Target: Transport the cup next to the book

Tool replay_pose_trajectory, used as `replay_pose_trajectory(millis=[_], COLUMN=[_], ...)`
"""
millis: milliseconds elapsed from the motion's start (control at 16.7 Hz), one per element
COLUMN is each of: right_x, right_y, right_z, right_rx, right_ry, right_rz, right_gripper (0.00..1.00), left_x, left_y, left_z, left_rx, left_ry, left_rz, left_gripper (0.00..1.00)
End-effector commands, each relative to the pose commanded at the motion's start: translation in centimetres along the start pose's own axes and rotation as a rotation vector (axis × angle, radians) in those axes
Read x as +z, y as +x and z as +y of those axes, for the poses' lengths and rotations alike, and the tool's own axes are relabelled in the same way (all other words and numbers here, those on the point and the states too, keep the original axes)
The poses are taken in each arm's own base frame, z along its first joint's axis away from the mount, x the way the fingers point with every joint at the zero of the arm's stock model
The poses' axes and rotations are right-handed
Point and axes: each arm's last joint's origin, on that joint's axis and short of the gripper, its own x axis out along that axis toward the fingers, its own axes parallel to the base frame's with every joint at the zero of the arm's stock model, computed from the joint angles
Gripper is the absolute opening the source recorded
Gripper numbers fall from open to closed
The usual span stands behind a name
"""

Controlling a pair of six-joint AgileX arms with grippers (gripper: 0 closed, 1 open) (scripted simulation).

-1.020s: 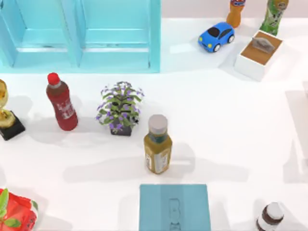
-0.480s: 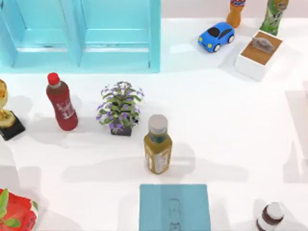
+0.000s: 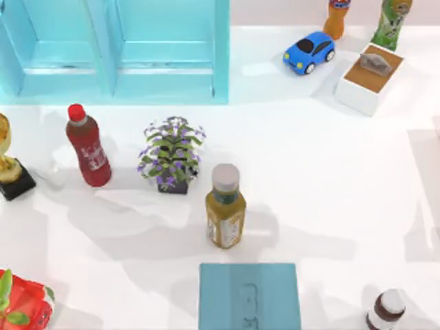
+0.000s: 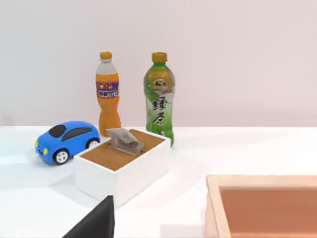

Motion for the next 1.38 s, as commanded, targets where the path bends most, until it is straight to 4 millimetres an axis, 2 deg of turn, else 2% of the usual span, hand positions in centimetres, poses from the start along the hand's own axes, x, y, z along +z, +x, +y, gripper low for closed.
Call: replay_pose_trajectory(millis=[240,420,600,840,960,1080,1380], right_x=[0.0,0.0,0.0,0.0,0.0,0.0,0.0], right_y=[0.0,0.0,0.0,0.0,0.0,0.0,0.0], right_z=[0.0,0.0,0.0,0.0,0.0,0.0,0.0], right_rx=[0.0,0.0,0.0,0.0,0.0,0.0,0.0], right_ry=[0.0,0.0,0.0,0.0,0.0,0.0,0.0], right_rz=[0.0,0.0,0.0,0.0,0.0,0.0,0.0], right_gripper=[1.0,1.0,1.0,1.0,1.0,1.0,1.0], left_x=[5.2,7.7,8.9,8.9,8.5,8.2,8.1], left_y=[0.8,1.8,2.7,3.6,4.0,4.3,4.3], left_z=[-6.8,-12.5,-18.0,-24.2,-26.2,-27.4,-27.7], left_rx=[-0.105,-0.147,-0.128,-0.051,-0.013,0.014,0.022], left_ry=[-0.318,-0.518,-0.661,-0.754,-0.77,-0.777,-0.778], left_rz=[0.021,0.105,0.195,0.265,0.278,0.284,0.285], left_gripper=[0.0,0.0,0.0,0.0,0.0,0.0,0.0])
